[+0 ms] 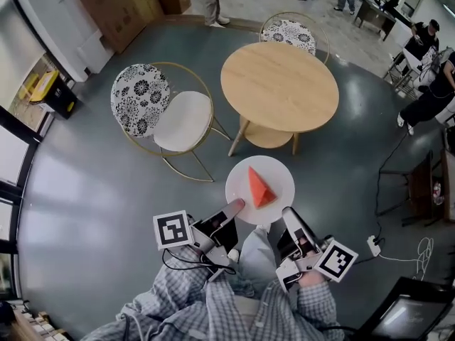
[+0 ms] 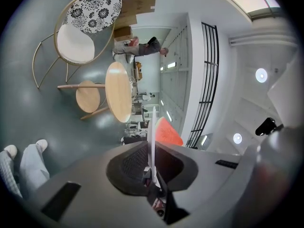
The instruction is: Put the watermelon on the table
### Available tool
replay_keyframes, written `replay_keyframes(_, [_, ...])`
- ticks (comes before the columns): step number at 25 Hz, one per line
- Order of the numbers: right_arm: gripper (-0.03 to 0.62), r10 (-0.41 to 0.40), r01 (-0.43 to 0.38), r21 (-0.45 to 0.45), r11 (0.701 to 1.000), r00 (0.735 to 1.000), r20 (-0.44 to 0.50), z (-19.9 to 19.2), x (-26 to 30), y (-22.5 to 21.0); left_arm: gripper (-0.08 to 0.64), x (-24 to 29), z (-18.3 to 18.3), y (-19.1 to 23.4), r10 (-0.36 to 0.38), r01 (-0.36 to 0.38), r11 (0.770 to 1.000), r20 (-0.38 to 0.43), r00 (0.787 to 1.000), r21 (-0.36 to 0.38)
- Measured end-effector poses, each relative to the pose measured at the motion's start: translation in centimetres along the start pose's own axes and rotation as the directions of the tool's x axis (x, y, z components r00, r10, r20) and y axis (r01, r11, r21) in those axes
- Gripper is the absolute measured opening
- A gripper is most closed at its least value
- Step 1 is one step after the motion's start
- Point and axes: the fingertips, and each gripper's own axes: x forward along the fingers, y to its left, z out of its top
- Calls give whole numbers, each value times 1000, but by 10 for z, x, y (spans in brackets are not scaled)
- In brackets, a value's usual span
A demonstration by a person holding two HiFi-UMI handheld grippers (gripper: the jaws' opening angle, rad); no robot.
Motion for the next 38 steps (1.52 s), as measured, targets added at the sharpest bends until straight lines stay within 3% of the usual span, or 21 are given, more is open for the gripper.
replay_keyframes(23, [43,46,-47,-14,999,997,-65,156,50,-48,26,153,43,-5,3,-3,1000,108,994,4])
replay_keyframes(33, [43,64,-65,-2,998,993,-95,183,59,-67,26,182,49,3,29,-29,1000,135,990,2])
replay_keyframes(38, [43,71,-71,-4,997,995,-64,193,64,-72,25,195,56,5,21,-21,1000,130,991,-7])
